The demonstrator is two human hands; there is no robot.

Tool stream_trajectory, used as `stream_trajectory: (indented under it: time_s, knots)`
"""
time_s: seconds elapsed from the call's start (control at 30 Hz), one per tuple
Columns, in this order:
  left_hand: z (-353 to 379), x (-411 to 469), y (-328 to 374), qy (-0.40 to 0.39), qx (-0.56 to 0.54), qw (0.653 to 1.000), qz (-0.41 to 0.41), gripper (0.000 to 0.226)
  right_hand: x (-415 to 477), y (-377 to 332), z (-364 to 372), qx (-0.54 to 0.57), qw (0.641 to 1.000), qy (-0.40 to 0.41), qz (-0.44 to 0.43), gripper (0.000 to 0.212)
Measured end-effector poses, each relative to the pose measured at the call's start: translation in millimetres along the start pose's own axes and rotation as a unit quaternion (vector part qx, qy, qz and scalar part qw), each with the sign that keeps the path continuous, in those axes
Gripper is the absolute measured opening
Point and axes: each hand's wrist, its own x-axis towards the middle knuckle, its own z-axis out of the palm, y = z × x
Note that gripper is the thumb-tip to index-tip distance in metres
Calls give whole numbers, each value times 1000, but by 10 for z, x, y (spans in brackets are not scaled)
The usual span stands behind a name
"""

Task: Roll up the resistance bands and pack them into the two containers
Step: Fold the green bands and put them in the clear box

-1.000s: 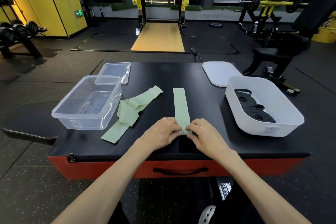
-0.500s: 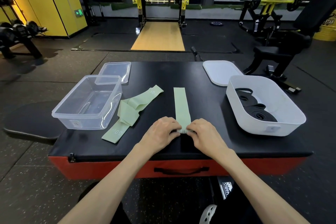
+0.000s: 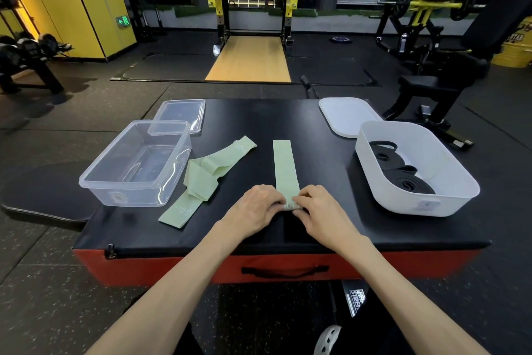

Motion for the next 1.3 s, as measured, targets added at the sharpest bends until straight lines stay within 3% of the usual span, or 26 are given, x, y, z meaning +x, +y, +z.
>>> stream_trajectory:
  time_s: [0.3,0.6,1.0,1.3]
  knots:
    - [1,24,-9,-15,-6,1000,-18,19,42,-13,25,3,999,27,-20,7]
    - [21,-33,25,41,-17,999,1,14,119,60,36,15,1000,7,-12,11]
    - [-31,45,20,26,9,999,25,17,1,23,25,0,999,27,-24,19]
    - [-13,24,6,-4,9,1000,-11,19,75,0,60,-4,1000,20,-5,8]
